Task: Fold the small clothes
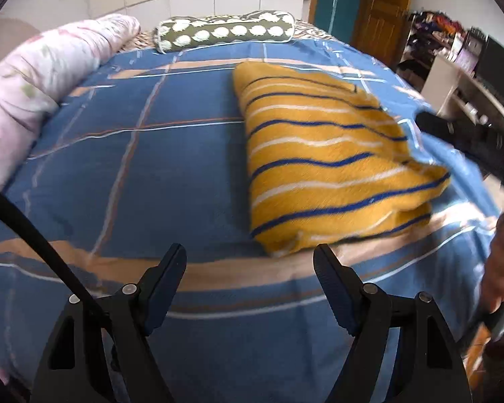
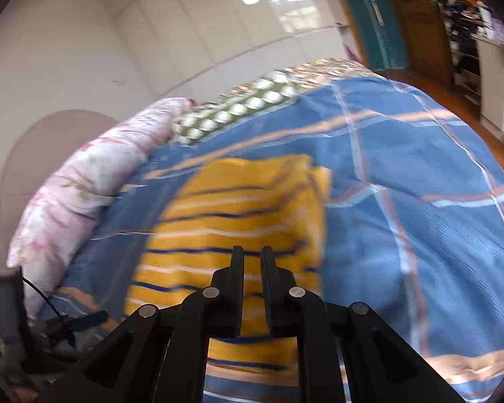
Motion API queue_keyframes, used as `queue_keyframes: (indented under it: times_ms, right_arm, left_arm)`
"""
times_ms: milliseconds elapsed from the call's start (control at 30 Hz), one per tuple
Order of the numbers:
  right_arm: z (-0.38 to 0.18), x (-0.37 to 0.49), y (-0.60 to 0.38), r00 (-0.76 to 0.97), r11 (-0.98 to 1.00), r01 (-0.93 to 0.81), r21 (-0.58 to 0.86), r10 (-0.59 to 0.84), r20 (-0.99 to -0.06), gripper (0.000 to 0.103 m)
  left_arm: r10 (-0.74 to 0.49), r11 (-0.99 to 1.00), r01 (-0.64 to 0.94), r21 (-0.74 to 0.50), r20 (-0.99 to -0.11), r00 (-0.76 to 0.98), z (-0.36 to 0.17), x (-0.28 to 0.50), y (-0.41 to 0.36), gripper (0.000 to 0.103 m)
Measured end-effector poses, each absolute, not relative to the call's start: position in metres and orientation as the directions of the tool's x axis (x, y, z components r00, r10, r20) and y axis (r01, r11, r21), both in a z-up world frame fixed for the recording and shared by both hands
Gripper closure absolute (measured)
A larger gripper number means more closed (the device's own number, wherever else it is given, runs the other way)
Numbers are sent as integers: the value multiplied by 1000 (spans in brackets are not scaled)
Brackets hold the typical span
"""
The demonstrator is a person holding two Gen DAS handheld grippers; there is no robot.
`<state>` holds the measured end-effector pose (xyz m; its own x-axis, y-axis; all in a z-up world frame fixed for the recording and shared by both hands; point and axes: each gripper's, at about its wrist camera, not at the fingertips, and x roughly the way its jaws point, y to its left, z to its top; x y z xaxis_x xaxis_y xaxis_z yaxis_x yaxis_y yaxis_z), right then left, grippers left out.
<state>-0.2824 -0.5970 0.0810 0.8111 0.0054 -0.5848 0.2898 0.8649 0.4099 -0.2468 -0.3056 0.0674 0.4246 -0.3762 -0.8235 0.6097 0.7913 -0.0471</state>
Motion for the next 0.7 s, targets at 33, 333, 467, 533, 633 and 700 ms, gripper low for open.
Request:
queue_keyframes:
  times_ms: [33,333,467,533,633,700]
  right_arm:
    - [80,-276,-593,808,868,273,414,26,-589,90]
    - [23,-250,-613,719,765,340,547,164,-675,89]
    - [54,-245,-608,754,782,296,548,160,-637,84]
    - [65,-227,-603,763,773,244,586,220,-608,84]
    - [72,-183,-585,742,787,182,590,283,-607,84]
    - [68,-145,-572,691,795,119,595,363,-624,84]
  left_arm:
    - [-358,798,603,-27,-825,437,65,-248,-303,26]
    - [-270,857,514,27,-827,493,28,-234,-257,24]
    - [-302,877,481,-7,-785,540,13,-229,-245,8]
    - [-322,880,475,-14,-752,575,8,-232,-242,4]
    - [-327,882,471,5,-713,621,6,-240,-242,4]
    - [-325,882,471,13,-706,629,6,-242,-243,4]
